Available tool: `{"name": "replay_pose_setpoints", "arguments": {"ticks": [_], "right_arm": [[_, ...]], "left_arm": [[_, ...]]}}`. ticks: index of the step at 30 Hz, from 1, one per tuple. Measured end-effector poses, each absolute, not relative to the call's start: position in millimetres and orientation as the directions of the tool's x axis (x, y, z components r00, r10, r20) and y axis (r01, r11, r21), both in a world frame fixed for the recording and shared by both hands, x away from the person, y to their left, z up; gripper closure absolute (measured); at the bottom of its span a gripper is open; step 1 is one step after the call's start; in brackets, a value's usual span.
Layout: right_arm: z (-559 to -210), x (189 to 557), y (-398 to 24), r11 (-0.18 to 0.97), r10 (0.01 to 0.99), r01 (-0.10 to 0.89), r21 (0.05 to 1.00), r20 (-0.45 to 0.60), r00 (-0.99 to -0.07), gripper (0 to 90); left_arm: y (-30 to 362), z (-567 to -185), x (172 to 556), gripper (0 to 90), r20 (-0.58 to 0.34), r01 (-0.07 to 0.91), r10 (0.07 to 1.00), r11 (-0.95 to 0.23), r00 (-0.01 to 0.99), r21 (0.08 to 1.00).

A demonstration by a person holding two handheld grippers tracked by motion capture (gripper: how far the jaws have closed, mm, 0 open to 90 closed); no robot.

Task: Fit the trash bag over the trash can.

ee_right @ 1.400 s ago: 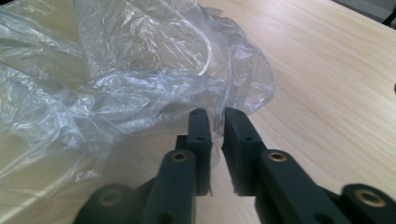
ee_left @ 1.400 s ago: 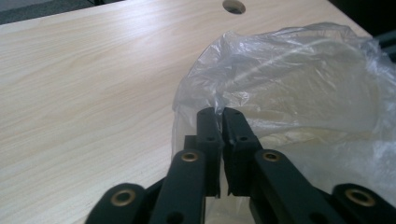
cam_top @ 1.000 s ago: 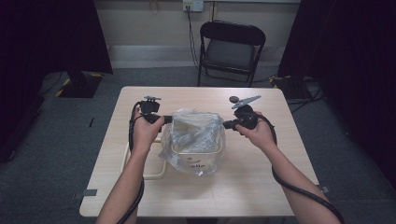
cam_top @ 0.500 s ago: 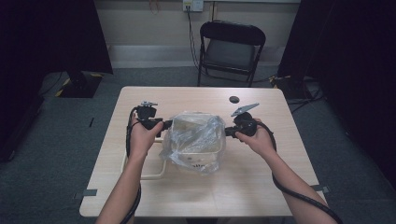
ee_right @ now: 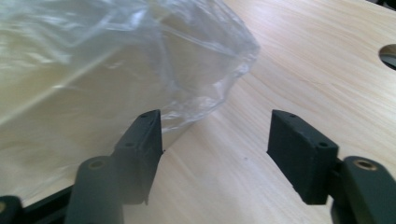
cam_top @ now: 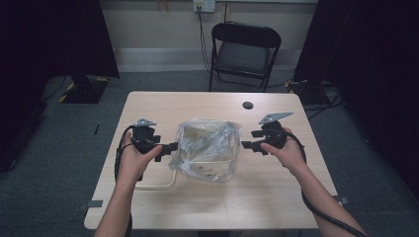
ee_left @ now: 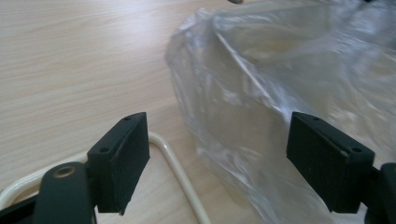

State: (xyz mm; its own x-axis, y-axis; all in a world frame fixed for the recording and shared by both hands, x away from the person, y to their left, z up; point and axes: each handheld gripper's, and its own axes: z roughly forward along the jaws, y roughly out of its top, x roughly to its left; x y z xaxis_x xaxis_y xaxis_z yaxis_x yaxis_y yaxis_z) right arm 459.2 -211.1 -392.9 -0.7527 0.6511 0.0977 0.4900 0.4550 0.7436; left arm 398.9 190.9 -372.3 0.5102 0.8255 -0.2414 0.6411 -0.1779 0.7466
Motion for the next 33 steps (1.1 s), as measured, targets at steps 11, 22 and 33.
{"name": "replay_pose_setpoints", "arguments": {"ticks": [11, 22, 33], "right_arm": [[-394, 434, -210, 0.486, 0.580, 0.455, 0.747, 0.114, -0.806, 32.4], [-398, 426, -187, 0.545, 0.504, 0.393, 0.741, 0.086, -0.860, 44.0], [-406, 438, -176, 0.558, 0.500, 0.387, 0.734, 0.075, -0.863, 84.8]], "left_arm": [[181, -381, 377, 23.5, -0.238, 0.644, 0.800, -0.227, 0.551, 0.730], [180, -383, 371, 24.4, -0.223, 0.636, 0.806, -0.229, 0.548, 0.737], [181, -391, 384, 29.5, -0.219, 0.638, 0.813, -0.225, 0.539, 0.736]]}}
